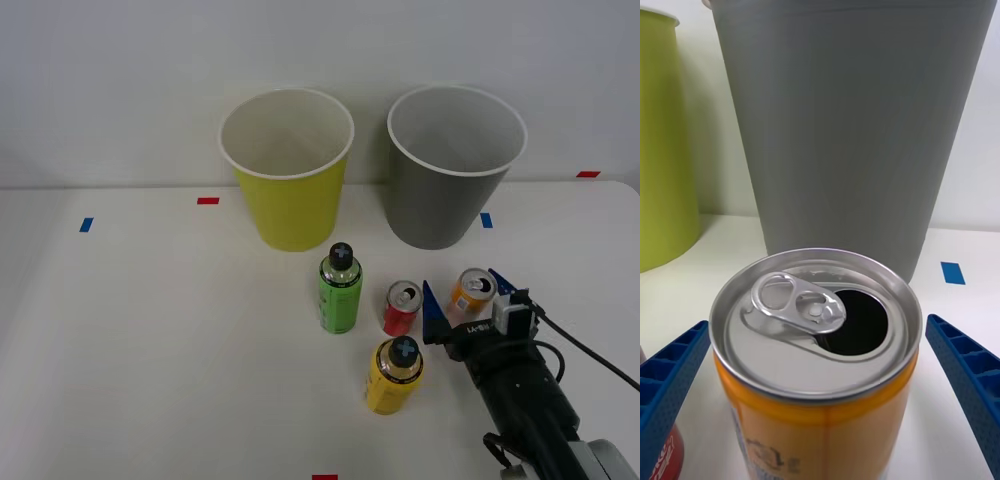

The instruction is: Put cans in the gray bin, plastic bottles in the light green bin

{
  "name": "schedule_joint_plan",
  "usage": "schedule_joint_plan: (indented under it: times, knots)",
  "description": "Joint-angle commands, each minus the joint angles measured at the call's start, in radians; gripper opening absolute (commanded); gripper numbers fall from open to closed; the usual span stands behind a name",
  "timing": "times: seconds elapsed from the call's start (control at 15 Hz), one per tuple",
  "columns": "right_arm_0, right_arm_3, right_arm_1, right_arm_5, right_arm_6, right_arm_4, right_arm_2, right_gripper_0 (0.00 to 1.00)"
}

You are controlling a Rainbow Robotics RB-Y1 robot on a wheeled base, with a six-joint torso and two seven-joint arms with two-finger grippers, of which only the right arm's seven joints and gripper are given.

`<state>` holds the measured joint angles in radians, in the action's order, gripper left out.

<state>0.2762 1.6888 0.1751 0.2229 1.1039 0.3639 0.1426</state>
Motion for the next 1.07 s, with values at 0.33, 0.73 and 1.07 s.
schedule_joint_plan:
  times: [0.33, 0.73, 1.07]
  knots:
    - [0.001, 0.0, -0.006, -0.001, 0.011, 0.0, 0.0, 1.0]
    - [0.0, 0.0, 0.001, -0.001, 0.02, 0.0, -0.003, 1.0]
    - [0.001, 0.0, 0.014, 0.001, 0.02, 0.0, 0.0, 0.19]
